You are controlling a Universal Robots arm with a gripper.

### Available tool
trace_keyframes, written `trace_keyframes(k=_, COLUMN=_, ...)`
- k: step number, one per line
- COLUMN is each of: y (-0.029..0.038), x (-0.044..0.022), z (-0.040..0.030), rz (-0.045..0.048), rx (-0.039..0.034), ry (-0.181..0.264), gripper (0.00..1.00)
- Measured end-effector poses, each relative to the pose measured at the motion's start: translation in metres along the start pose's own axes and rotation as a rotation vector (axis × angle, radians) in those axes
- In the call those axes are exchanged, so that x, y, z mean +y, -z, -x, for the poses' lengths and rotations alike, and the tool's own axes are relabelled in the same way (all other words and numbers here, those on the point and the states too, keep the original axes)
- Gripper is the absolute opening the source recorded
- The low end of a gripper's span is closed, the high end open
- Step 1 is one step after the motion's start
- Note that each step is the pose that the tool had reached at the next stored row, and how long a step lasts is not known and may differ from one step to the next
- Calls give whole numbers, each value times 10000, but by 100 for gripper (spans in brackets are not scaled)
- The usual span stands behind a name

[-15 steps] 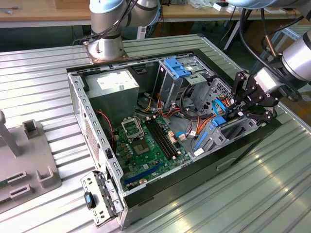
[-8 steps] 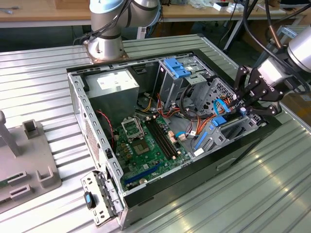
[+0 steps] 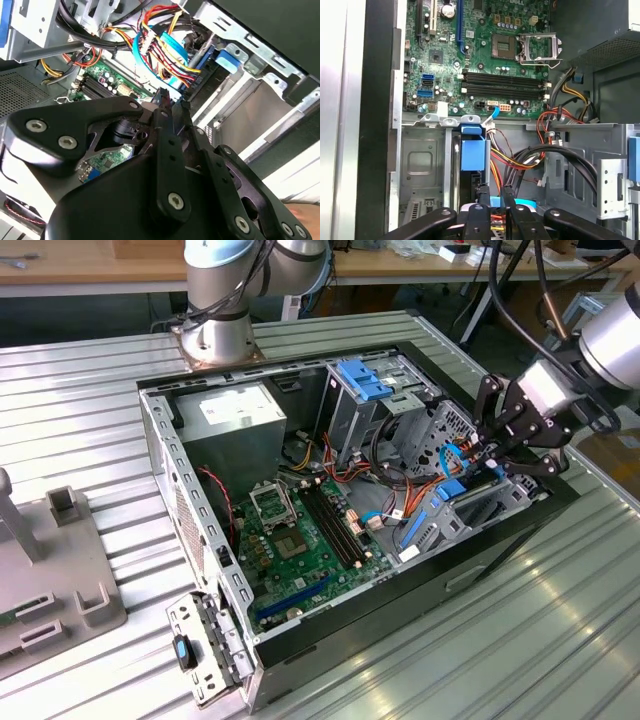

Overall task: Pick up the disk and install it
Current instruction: 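Insert the second disk wire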

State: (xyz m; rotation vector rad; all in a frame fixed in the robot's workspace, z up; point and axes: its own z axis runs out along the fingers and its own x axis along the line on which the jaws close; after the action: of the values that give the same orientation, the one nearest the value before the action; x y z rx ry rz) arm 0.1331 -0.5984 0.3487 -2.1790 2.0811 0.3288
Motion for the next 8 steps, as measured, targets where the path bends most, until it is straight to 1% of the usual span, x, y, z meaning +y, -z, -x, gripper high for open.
trace_keyframes(k=2, y=-9, x=-1, z=4, rz=-4, rx=0, ry=3, gripper=23)
trace_keyframes(k=5, y=-67, x=-4, z=-9, rz=-42, rx=10, ry=9, gripper=23)
trace_keyframes(k=8, y=-74, x=-5, z=-10, rz=-42, rx=6, ry=10, gripper=23)
